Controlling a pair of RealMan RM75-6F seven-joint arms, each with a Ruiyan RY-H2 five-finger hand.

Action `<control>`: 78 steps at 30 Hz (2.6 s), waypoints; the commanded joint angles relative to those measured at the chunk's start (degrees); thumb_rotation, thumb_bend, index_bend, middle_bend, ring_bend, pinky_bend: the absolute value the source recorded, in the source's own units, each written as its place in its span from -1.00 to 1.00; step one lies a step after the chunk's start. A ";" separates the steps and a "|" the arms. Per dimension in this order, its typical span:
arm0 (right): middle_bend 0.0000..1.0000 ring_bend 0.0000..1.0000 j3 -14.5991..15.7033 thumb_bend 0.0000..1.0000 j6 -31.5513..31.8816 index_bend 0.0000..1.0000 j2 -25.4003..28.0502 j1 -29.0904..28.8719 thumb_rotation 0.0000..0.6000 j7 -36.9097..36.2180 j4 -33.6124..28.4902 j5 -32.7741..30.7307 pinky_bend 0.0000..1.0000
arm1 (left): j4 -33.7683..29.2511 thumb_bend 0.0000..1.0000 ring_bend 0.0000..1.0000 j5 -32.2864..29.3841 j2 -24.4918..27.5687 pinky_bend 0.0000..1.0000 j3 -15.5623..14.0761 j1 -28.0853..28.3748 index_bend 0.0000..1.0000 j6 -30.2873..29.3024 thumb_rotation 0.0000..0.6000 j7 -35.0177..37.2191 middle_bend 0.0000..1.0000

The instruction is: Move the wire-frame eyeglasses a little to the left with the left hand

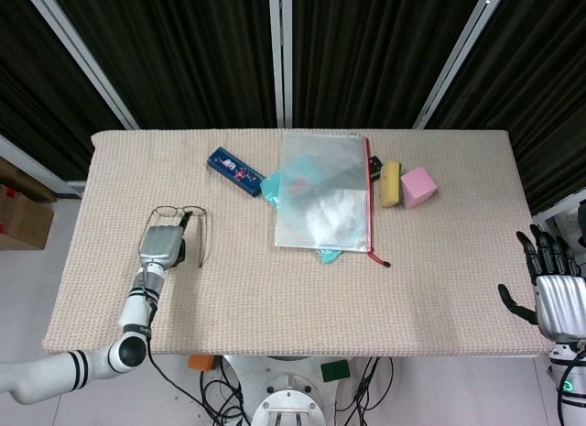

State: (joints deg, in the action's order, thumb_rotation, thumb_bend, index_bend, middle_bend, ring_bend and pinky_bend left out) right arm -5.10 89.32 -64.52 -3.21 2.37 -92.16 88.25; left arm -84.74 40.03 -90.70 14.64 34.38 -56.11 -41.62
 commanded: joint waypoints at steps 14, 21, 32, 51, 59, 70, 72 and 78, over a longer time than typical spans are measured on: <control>-1.00 -1.00 -0.03 -0.33 -1.48 -1.00 -0.89 -0.69 1.00 -0.04 1.28 -0.89 -1.00 | 5.40 0.48 0.85 -13.62 0.88 0.95 -0.99 6.91 -0.74 0.84 1.00 -4.64 0.96; -1.00 -1.00 -0.04 -0.32 -1.65 -1.00 -0.78 -0.79 1.00 0.48 0.91 -1.08 -1.00 | 8.45 0.49 0.86 -17.13 1.26 0.95 -0.98 9.01 -0.66 3.07 1.00 -4.46 0.96; -1.00 -1.00 -0.12 -0.32 -2.13 -1.00 -0.93 -1.17 1.00 1.63 0.25 -1.37 -1.00 | 8.58 0.49 0.86 -19.34 2.61 0.95 -2.23 11.21 -0.51 4.53 1.00 -3.74 0.96; -1.00 -1.00 -0.61 -0.32 -0.53 -1.00 -0.15 -1.04 1.00 1.30 -0.61 -0.66 -1.00 | -8.53 0.50 0.85 -10.30 15.01 0.94 -9.26 -2.47 -0.74 -9.20 1.00 8.86 0.96; -1.00 -1.00 -0.22 -0.32 0.46 -1.00 0.37 -0.81 1.00 2.56 -2.43 0.77 -1.00 | 7.54 0.51 0.87 -11.74 9.48 0.95 -3.64 -3.70 -1.00 -7.55 1.00 18.25 0.97; -1.00 -1.00 -0.30 -0.32 0.41 -1.00 0.72 -0.67 1.00 3.65 -3.51 0.32 -1.00 | 16.81 0.53 0.87 -7.20 1.65 0.95 -1.04 -0.63 -1.00 -4.05 1.00 18.96 0.96; -1.00 -1.00 -0.32 -0.32 0.34 -1.00 0.74 -0.66 1.00 3.65 -3.48 0.19 -1.00 | 17.29 0.53 0.87 -7.09 0.73 0.95 -0.52 0.12 -1.00 -3.62 1.00 18.24 0.96; -1.00 -1.00 -0.40 -0.32 -0.12 -1.00 0.74 -0.70 1.00 3.38 -3.07 -0.49 -1.00 | 17.01 0.54 0.87 -4.85 -1.70 0.95 0.17 1.50 -1.00 -5.40 1.00 16.35 0.96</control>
State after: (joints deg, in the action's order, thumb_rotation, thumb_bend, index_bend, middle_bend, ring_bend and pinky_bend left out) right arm -5.50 89.24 -63.77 -3.88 5.77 -95.26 87.78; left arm -67.72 34.87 -91.93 14.63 35.53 -61.17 -24.79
